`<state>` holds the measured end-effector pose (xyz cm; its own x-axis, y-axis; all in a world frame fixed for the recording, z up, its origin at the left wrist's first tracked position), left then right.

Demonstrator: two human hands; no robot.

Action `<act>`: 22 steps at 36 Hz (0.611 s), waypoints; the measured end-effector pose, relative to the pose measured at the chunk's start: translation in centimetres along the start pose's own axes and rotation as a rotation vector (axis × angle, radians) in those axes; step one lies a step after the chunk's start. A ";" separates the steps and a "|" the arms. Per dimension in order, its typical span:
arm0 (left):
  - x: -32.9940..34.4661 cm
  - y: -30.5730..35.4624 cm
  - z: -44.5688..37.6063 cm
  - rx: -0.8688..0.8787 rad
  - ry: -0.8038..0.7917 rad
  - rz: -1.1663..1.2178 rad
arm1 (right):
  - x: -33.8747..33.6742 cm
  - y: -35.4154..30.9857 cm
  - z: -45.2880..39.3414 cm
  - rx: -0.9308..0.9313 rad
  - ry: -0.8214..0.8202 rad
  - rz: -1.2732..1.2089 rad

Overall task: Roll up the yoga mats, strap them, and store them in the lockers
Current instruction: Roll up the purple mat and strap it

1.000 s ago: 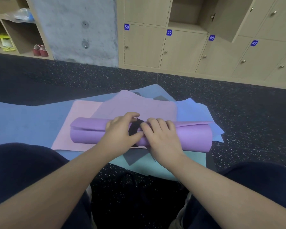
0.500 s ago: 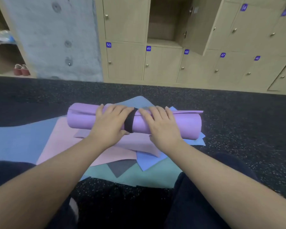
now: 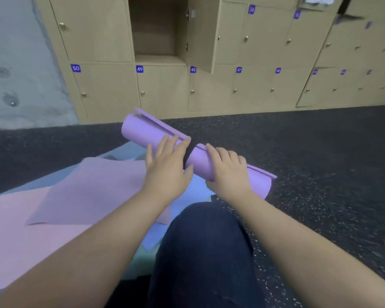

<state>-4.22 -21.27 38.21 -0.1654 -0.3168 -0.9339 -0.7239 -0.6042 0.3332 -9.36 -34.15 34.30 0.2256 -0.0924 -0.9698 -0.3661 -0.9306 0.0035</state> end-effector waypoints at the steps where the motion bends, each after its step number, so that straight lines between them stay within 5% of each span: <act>1: 0.9 1.0 -0.7 0.005 -0.022 0.030 | 1.2 1.6 0.5 0.045 -0.021 -0.019; 12: 10.0 7.5 -7.4 0.103 -0.374 0.090 | 16.9 17.8 8.1 0.523 -0.436 -0.167; 18: 17.9 8.5 -8.1 0.170 -0.640 0.012 | 25.6 21.7 12.9 0.715 -0.633 -0.239; 22: 20.1 10.1 -9.4 0.224 -0.660 -0.008 | 29.7 22.9 15.2 0.811 -0.720 -0.282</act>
<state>-8.53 -40.58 24.01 -0.4812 0.2406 -0.8429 -0.8354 -0.4171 0.3579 -24.79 -52.76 1.91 -0.0859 0.5562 -0.8266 -0.9236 -0.3555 -0.1432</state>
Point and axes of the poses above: each hand's wrist, its own z-axis away from the middle knuckle, its own x-axis out of the palm, y = z × x, the point moved 10 cm from there along -z, towards the middle knuckle, and after that the axes turned 14 degrees about -y, right-handed, at the moved point
